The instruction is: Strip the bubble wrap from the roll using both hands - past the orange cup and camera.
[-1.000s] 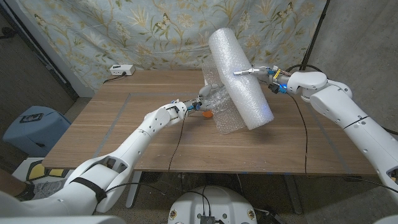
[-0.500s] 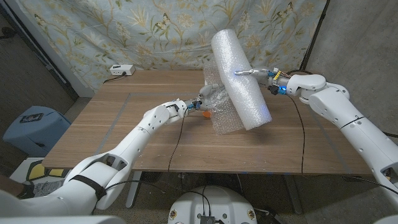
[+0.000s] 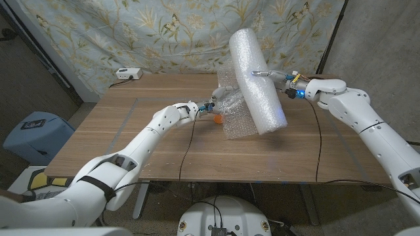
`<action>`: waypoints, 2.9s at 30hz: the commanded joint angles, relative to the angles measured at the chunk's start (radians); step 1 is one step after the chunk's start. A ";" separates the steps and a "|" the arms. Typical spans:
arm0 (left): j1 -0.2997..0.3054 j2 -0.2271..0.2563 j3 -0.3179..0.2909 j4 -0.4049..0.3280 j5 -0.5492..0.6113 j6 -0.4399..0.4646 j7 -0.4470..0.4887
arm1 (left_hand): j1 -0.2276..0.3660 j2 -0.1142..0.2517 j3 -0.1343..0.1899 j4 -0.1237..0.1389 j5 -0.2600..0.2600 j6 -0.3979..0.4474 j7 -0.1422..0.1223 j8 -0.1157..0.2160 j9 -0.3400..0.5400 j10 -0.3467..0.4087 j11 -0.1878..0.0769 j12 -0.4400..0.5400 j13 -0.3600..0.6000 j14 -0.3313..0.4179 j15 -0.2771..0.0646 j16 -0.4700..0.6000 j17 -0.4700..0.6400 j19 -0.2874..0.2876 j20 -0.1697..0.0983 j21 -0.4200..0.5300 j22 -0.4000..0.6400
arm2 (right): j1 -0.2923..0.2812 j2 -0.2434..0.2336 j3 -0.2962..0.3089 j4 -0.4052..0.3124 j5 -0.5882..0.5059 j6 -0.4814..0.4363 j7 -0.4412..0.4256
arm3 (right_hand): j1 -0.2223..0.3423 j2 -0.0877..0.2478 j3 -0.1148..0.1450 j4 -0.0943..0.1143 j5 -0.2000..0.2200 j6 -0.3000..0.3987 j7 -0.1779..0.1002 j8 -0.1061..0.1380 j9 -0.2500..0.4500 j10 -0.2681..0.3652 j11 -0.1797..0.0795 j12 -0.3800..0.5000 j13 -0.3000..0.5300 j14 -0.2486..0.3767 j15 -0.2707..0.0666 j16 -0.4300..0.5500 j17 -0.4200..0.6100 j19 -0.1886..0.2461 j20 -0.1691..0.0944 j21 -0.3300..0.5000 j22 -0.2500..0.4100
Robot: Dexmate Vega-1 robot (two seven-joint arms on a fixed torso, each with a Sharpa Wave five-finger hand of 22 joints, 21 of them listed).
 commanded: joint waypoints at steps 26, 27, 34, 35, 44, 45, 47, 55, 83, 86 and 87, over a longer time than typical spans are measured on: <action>-0.151 -0.090 -0.009 0.244 0.088 0.034 -0.105 | 0.022 0.003 0.017 0.014 -0.011 0.016 0.004 0.001 0.005 0.019 0.004 0.001 0.015 0.021 -0.007 0.007 0.006 0.009 -0.012 0.030 0.005 | 0.052 0.093 0.060 0.233 0.151 -0.057 0.099 | 0.148 0.168 -0.008 0.002 0.005 0.008 0.000 -0.008 0.008 0.054 -0.050 0.005 0.006 0.053 -0.153 -0.009 0.011 -0.005 0.005 0.009 0.002; -0.154 -0.092 -0.009 0.250 0.091 0.034 -0.108 | 0.022 0.004 0.017 0.015 -0.011 0.016 0.004 0.001 0.005 0.018 0.005 0.001 0.016 0.021 -0.006 0.007 0.006 0.010 -0.012 0.031 0.005 | 0.051 0.097 0.064 0.240 0.158 -0.058 0.103 | 0.149 0.169 -0.008 0.001 0.005 0.008 0.001 -0.008 0.008 0.053 -0.049 0.004 0.007 0.051 -0.153 -0.009 0.013 -0.006 0.005 0.010 0.002; -0.174 -0.105 -0.011 0.286 0.109 0.035 -0.124 | 0.023 0.002 0.017 0.016 -0.012 0.017 0.003 0.000 0.006 0.019 0.005 0.000 0.018 0.021 -0.007 0.006 0.006 0.011 -0.012 0.035 0.006 | 0.043 0.115 0.083 0.268 0.180 -0.062 0.114 | 0.147 0.169 -0.010 0.002 0.005 0.006 0.002 -0.011 0.009 0.050 -0.047 0.004 0.007 0.048 -0.153 -0.015 0.011 -0.008 0.007 0.010 0.002; -0.178 -0.107 -0.011 0.293 0.112 0.035 -0.127 | 0.023 0.002 0.017 0.017 -0.012 0.016 0.004 0.000 0.006 0.019 0.004 0.000 0.019 0.021 -0.007 0.006 0.007 0.010 -0.012 0.036 0.006 | 0.042 0.119 0.086 0.272 0.184 -0.062 0.116 | 0.146 0.169 -0.010 0.003 0.005 0.005 0.002 -0.012 0.009 0.050 -0.047 0.004 0.007 0.049 -0.152 -0.016 0.010 -0.009 0.006 0.010 0.002; -0.199 -0.120 -0.016 0.325 0.133 0.039 -0.136 | 0.025 0.000 0.017 0.018 -0.013 0.018 0.003 -0.002 0.007 0.020 0.003 -0.002 0.022 0.024 -0.008 0.006 0.007 0.009 -0.013 0.041 0.006 | 0.043 0.144 0.098 0.320 0.205 -0.072 0.134 | 0.147 0.171 -0.012 0.002 0.005 0.003 0.003 -0.015 0.010 0.044 -0.044 0.001 0.007 0.045 -0.150 -0.019 0.011 -0.013 0.008 0.010 0.002; -0.200 -0.120 -0.017 0.325 0.135 0.041 -0.134 | 0.025 0.000 0.017 0.019 -0.013 0.018 0.003 -0.002 0.007 0.020 0.003 -0.002 0.022 0.024 -0.008 0.006 0.007 0.009 -0.013 0.041 0.006 | 0.043 0.147 0.100 0.325 0.208 -0.073 0.138 | 0.147 0.171 -0.012 0.002 0.005 0.002 0.003 -0.015 0.010 0.045 -0.046 0.001 0.006 0.044 -0.149 -0.019 0.012 -0.014 0.007 0.010 0.002; -0.202 -0.121 -0.020 0.326 0.136 0.046 -0.131 | 0.025 0.000 0.017 0.019 -0.013 0.019 0.003 -0.002 0.007 0.021 0.003 -0.002 0.023 0.024 -0.009 0.006 0.007 0.009 -0.013 0.042 0.006 | 0.044 0.150 0.103 0.332 0.209 -0.074 0.142 | 0.147 0.172 -0.013 0.002 0.005 0.001 0.003 -0.016 0.011 0.043 -0.045 0.001 0.006 0.045 -0.149 -0.019 0.012 -0.014 0.008 0.010 0.002; -0.196 -0.119 -0.027 0.303 0.137 0.060 -0.128 | 0.025 0.000 0.017 0.022 -0.014 0.020 0.001 -0.003 0.007 0.021 0.002 -0.003 0.025 0.025 -0.010 0.005 0.007 0.009 -0.014 0.046 0.006 | 0.038 0.172 0.126 0.375 0.231 -0.078 0.161 | 0.144 0.172 -0.015 0.003 0.005 0.001 0.003 -0.018 0.012 0.038 -0.042 -0.001 0.006 0.043 -0.149 -0.025 0.009 -0.017 0.010 0.011 0.002; -0.193 -0.134 -0.023 0.282 0.139 0.082 -0.110 | 0.027 -0.002 0.018 0.026 -0.015 0.027 0.000 -0.006 0.010 0.032 0.000 -0.005 0.035 0.038 -0.014 0.007 0.009 0.014 -0.019 0.065 0.005 | 0.035 0.209 0.180 0.457 0.273 -0.112 0.233 | 0.121 0.166 -0.034 0.010 0.002 -0.042 0.017 -0.050 0.006 -0.015 -0.024 -0.033 -0.007 0.008 -0.123 -0.059 -0.011 -0.036 0.026 0.009 0.001; -0.187 -0.132 -0.025 0.272 0.135 0.086 -0.102 | 0.027 -0.003 0.018 0.027 -0.015 0.027 0.000 -0.006 0.010 0.032 0.000 -0.006 0.036 0.039 -0.015 0.007 0.009 0.013 -0.020 0.067 0.005 | 0.036 0.213 0.183 0.464 0.273 -0.116 0.235 | 0.119 0.166 -0.035 0.011 0.001 -0.042 0.018 -0.052 0.005 -0.016 -0.023 -0.034 -0.008 0.008 -0.122 -0.061 -0.013 -0.037 0.026 0.008 0.001; -0.186 -0.131 -0.026 0.268 0.133 0.087 -0.100 | 0.027 -0.003 0.018 0.026 -0.015 0.027 -0.001 -0.007 0.010 0.032 0.000 -0.006 0.037 0.039 -0.015 0.007 0.009 0.013 -0.020 0.068 0.005 | 0.037 0.214 0.184 0.466 0.273 -0.117 0.236 | 0.120 0.166 -0.035 0.010 0.001 -0.042 0.018 -0.052 0.005 -0.017 -0.025 -0.034 -0.008 0.008 -0.122 -0.061 -0.013 -0.038 0.027 0.009 0.000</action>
